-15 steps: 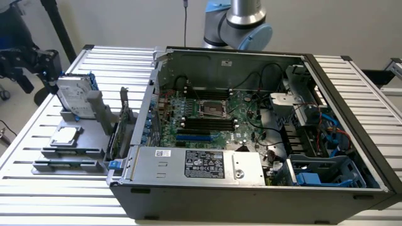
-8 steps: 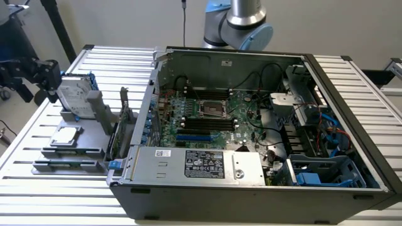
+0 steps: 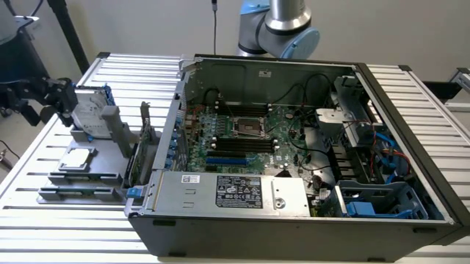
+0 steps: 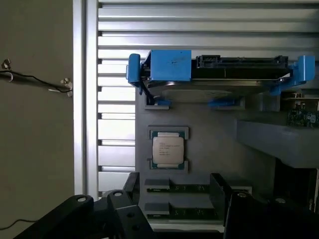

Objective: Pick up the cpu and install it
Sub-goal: 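Pick up the cpu and move it towards the insertion slot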

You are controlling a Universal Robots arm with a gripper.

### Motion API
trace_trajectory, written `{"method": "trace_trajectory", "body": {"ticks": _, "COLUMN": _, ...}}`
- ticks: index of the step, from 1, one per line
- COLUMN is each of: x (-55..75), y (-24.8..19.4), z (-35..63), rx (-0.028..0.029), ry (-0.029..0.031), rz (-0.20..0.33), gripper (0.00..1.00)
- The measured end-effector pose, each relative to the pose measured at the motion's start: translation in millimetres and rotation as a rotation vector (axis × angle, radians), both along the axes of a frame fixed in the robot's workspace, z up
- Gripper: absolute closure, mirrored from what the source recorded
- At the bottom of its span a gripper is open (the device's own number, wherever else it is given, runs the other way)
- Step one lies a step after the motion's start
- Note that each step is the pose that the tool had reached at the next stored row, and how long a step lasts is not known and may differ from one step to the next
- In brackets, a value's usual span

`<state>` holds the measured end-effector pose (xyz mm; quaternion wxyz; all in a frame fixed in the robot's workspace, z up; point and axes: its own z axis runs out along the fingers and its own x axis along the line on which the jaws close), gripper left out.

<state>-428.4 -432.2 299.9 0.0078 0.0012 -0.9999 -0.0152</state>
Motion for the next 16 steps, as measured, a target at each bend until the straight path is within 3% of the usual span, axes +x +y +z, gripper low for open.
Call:
{"method": "trace_trajectory", "body": {"ticks": 9, "x": 4.0, "y": 0.7, "z": -16.4, "rx": 0.0000, "ry": 0.0000, "rz": 0.000, "gripper": 0.33}}
{"method": "trace_trajectory", "body": {"ticks": 16, "x": 4.2, "y": 5.4, "z": -29.2, "rx": 0.0001, "ry": -0.0001, "rz": 0.000, "gripper": 0.33}}
